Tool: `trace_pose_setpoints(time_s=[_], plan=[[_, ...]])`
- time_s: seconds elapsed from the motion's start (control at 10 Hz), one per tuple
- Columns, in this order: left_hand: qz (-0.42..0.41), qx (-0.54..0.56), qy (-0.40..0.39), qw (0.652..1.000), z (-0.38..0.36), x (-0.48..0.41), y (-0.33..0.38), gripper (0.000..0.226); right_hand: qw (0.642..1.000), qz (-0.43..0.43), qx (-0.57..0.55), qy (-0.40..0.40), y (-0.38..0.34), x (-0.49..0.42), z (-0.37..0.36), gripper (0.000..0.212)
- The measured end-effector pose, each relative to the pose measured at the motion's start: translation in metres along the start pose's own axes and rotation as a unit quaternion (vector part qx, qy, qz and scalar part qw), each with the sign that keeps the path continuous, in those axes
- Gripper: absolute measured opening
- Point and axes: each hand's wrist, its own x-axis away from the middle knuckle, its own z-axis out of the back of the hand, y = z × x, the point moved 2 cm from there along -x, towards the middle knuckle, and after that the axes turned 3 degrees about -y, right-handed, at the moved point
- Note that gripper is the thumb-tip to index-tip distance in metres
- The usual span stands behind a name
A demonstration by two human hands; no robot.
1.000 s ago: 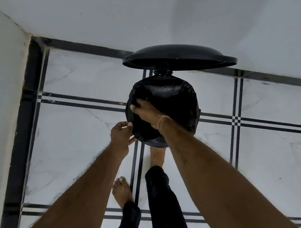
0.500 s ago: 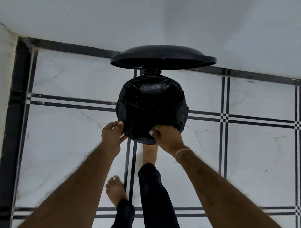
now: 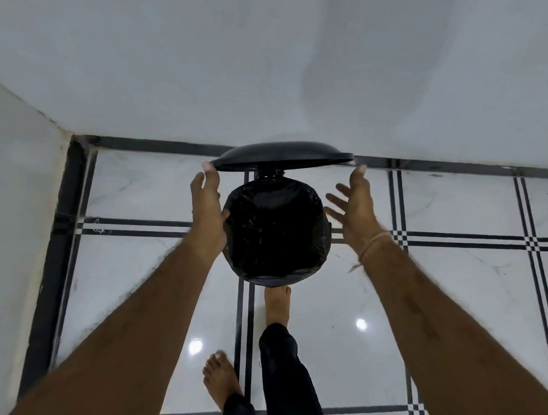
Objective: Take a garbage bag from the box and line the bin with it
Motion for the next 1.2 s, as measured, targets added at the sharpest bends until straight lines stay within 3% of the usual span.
trace_pose_setpoints(time_s=[0.2, 0.3, 0.4, 0.5, 0.6, 0.7, 0.8, 1.0, 1.1, 1.2], plan=[[-0.013, 0.002, -0.073, 0.997, -0.003, 0.009, 0.018, 0.06, 0.999, 0.013, 0.012, -0.04, -0.036, -0.002, -0.006, 0.059], [-0.02, -0.031, -0.074, 0.997, 0.01, 0.018, 0.005, 0.049, 0.999, 0.03, 0.012, -0.012, -0.023, 0.003, 0.001, 0.03], [-0.039, -0.091, -0.088, 0.991, 0.022, 0.028, -0.01, 0.01, 0.993, 0.064, 0.097, 0.029, 0.003, 0.008, 0.011, 0.016], [-0.057, -0.136, -0.11, 0.983, 0.036, 0.032, -0.032, 0.027, 0.972, 0.073, 0.222, 0.042, 0.032, 0.016, 0.017, 0.045], [-0.066, -0.16, -0.116, 0.978, 0.052, 0.028, -0.058, 0.039, 0.954, 0.071, 0.288, 0.042, 0.062, 0.024, 0.019, 0.046], [-0.061, -0.2, -0.084, 0.974, 0.061, 0.02, -0.086, 0.077, 0.948, 0.05, 0.311, 0.048, 0.096, 0.025, 0.022, 0.056], [-0.062, -0.244, -0.049, 0.967, 0.067, 0.015, -0.118, 0.094, 0.944, 0.05, 0.321, 0.05, 0.126, 0.024, 0.021, 0.082], [-0.102, -0.371, -0.002, 0.923, 0.062, 0.008, -0.165, 0.102, 0.92, 0.089, 0.38, 0.044, 0.156, 0.02, 0.025, 0.085], [-0.098, -0.402, -0.003, 0.911, 0.061, 0.016, -0.157, 0.1, 0.924, 0.062, 0.377, 0.022, 0.15, 0.018, 0.032, 0.084], [-0.128, -0.393, 0.005, 0.911, 0.053, 0.036, -0.122, 0.091, 0.912, 0.096, 0.398, 0.011, 0.12, 0.028, 0.032, 0.074]])
